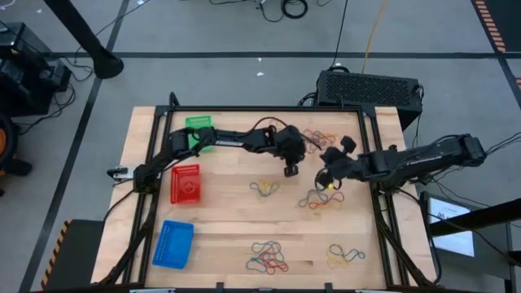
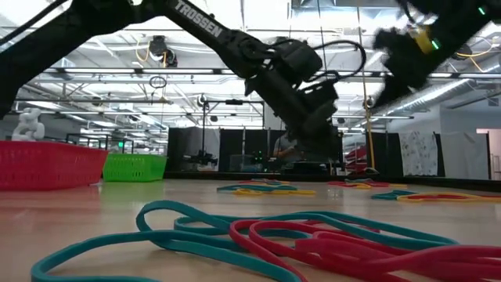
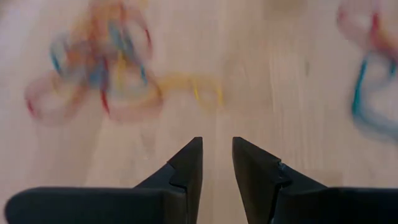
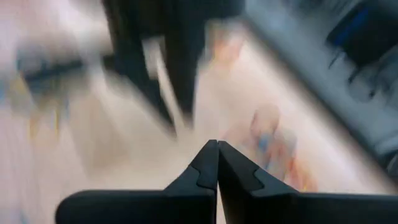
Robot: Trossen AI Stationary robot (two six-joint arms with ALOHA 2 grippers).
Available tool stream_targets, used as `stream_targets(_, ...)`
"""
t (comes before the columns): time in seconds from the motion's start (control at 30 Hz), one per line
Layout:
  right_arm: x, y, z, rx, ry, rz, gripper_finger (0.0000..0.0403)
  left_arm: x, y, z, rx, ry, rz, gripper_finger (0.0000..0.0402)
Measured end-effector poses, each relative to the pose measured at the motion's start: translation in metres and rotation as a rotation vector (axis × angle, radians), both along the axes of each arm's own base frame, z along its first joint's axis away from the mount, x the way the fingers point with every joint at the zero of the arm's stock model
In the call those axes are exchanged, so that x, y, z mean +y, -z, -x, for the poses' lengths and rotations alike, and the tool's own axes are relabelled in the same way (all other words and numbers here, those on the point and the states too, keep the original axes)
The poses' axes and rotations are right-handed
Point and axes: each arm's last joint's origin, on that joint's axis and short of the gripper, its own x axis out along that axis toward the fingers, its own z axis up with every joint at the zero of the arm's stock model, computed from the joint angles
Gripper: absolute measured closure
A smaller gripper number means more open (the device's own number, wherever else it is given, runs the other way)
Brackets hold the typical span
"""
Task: Sort rubber bands into baskets
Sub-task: Put the yellow rubber band into the green bin
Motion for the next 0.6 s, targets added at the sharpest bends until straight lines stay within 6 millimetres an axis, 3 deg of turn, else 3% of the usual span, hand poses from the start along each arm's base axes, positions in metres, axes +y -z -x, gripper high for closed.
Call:
stream_targets(0.1, -0.001, 0.018, 0.011, 0.069, 0.048, -0.048, 0.0403, -0.004, -0.003, 0.011, 0.113, -0.027, -0.002, 0.0307)
stream_targets(0.33, -0.003, 0.019, 0.011, -0.032, 0.155, -0.129, 0.0403, -0.031, -0.041, 0.038, 0.120, -0.008, -0.002, 0.0307)
stream_targets(0.47, 0.003, 0.019, 0.006, -0.064, 0.116, -0.214, 0.0403, -0.046, -0.063, 0.073, 0.021, -0.070, -0.005, 0.0307)
stream_targets(0.6, 0.014, 0.016, -0.005, -0.111, -0.022, -0.229, 0.0403, -0.080, -0.068, 0.109, -0.082, -0.059, 0.050, 0.0307)
